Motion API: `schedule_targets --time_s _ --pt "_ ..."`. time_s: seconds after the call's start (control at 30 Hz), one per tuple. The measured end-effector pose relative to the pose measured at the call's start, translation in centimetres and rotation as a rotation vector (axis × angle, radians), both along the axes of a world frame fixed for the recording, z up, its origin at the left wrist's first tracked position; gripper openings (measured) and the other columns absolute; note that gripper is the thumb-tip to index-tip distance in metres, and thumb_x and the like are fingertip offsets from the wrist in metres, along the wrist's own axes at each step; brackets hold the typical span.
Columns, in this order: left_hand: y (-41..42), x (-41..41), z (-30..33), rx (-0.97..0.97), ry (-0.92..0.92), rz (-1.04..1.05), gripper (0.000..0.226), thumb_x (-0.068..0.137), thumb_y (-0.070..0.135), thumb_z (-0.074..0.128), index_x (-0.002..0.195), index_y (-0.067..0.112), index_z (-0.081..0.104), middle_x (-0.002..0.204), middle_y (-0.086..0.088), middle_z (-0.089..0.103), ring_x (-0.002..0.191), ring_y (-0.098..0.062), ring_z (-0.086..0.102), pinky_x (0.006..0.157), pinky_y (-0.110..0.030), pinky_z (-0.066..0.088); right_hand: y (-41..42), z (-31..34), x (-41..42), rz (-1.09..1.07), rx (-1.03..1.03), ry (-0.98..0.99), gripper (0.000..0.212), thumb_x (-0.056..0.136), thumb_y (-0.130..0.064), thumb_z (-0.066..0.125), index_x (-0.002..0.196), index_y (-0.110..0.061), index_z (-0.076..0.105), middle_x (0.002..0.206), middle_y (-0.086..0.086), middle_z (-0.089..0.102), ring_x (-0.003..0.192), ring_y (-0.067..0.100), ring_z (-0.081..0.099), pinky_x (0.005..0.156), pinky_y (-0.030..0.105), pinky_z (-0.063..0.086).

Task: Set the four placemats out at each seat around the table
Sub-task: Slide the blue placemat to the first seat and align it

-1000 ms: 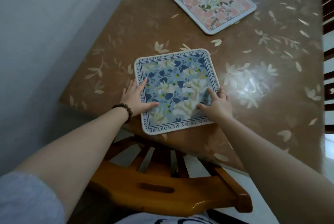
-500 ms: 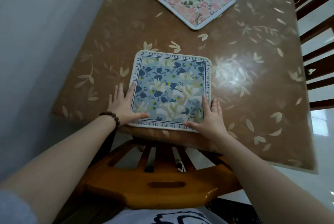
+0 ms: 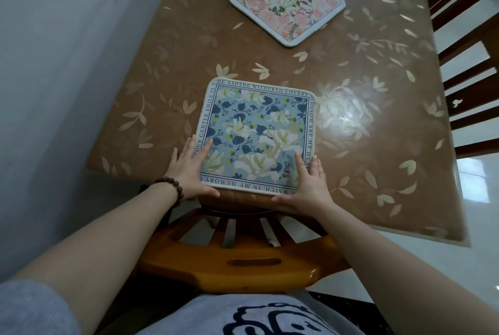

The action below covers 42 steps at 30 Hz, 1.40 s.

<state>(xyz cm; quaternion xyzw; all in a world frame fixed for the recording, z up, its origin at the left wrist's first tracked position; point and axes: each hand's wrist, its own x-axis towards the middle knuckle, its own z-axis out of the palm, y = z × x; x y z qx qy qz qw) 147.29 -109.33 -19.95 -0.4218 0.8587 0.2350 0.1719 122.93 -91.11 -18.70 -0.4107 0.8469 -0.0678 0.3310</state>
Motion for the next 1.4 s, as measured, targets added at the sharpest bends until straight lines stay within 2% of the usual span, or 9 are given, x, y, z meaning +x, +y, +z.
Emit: schedule_targets --time_s 0.2,0.3,0.43,0.57,0.8,1.07,1.17,1.27,1.4 --pt "0.9 1.1 -0.5 -0.034 0.015 -0.021 0.137 0.044 0.077 0.071 0.140 0.044 -0.020 0.153 -0.002 -0.028 0.140 -0.015 -0.023 0.113 -0.040 -0.012 1.3 0.1 1.7 0.021 0.050 -0.007 0.134 0.054 -0.062 0.080 0.144 -0.040 -0.017 0.154 0.016 -0.023 0.142 0.029 -0.020 0.115 0.043 -0.001" --pt "0.9 1.6 -0.3 -0.043 0.009 -0.024 0.135 0.047 0.076 0.071 0.133 0.047 -0.029 0.153 -0.001 -0.027 0.138 -0.013 -0.026 0.112 -0.038 -0.012 1.7 0.2 2.2 0.036 0.096 0.072 0.138 0.054 -0.063 0.079 0.142 -0.038 -0.024 0.154 0.019 -0.021 0.142 0.031 -0.018 0.115 0.043 -0.002" --pt "1.4 1.6 -0.3 -0.074 -0.036 -0.004 0.138 0.045 0.081 0.066 0.131 0.043 -0.035 0.153 -0.005 -0.027 0.139 -0.019 -0.026 0.114 -0.044 -0.010 1.9 0.2 2.5 0.024 0.146 0.156 0.144 0.054 -0.060 0.080 0.138 -0.032 -0.034 0.151 0.024 -0.024 0.141 0.035 -0.021 0.114 0.045 -0.005" --pt "2.0 1.4 -0.4 -0.095 -0.006 0.032 0.138 0.048 0.078 0.068 0.142 0.036 -0.023 0.155 -0.003 -0.022 0.141 -0.016 -0.021 0.113 -0.043 -0.009 1.7 0.1 2.4 0.049 0.101 0.180 0.141 0.058 -0.055 0.081 0.140 -0.032 -0.031 0.153 0.022 -0.020 0.142 0.033 -0.019 0.115 0.044 -0.004" --pt "2.3 1.3 -0.6 -0.129 0.024 0.063 0.136 0.048 0.073 0.073 0.145 0.034 -0.014 0.156 -0.001 -0.016 0.142 -0.014 -0.016 0.114 -0.041 -0.007 1.7 0.1 2.2 0.077 0.047 0.197 0.138 0.059 -0.054 0.081 0.142 -0.031 -0.027 0.155 0.020 -0.016 0.143 0.031 -0.016 0.117 0.042 -0.001" --pt "2.7 0.6 -0.2 -0.165 -0.055 0.028 0.134 0.048 0.086 0.057 0.145 0.029 -0.016 0.156 -0.007 -0.018 0.141 -0.020 -0.020 0.114 -0.049 -0.006 1.6 0.8 1.9 0.109 0.096 0.206 0.137 0.059 -0.060 0.078 0.144 -0.027 -0.025 0.155 0.021 -0.014 0.143 0.032 -0.013 0.116 0.041 -0.001" --pt "2.9 -0.9 0.7 -0.228 -0.090 -0.003 0.130 0.052 0.094 0.037 0.147 0.020 -0.012 0.156 -0.008 -0.016 0.141 -0.021 -0.019 0.114 -0.051 -0.006 1.5 1.4 1.2 0.051 0.084 0.163 0.125 0.064 -0.066 0.070 0.148 -0.025 -0.014 0.158 0.015 -0.006 0.145 0.029 -0.006 0.117 0.042 0.004" --pt "3.3 -3.6 1.8 -0.262 -0.050 -0.038 0.113 0.064 0.090 0.020 0.149 0.020 -0.004 0.158 -0.006 -0.008 0.143 -0.021 -0.014 0.113 -0.049 -0.006 1.1 2.1 -0.2 -0.015 0.007 0.179 0.102 0.078 -0.067 0.055 0.150 -0.022 -0.002 0.159 0.010 0.001 0.145 0.025 -0.002 0.117 0.042 0.005" --pt "3.6 -8.2 3.4 -0.292 0.034 -0.080 0.087 0.083 0.073 0.021 0.149 0.019 0.005 0.158 -0.005 0.002 0.144 -0.021 -0.005 0.116 -0.047 0.000 0.8 3.2 -2.7 -0.053 -0.057 0.213 0.083 0.088 -0.060 0.044 0.150 -0.022 0.005 0.159 0.007 0.001 0.145 0.021 -0.003 0.117 0.040 0.002"
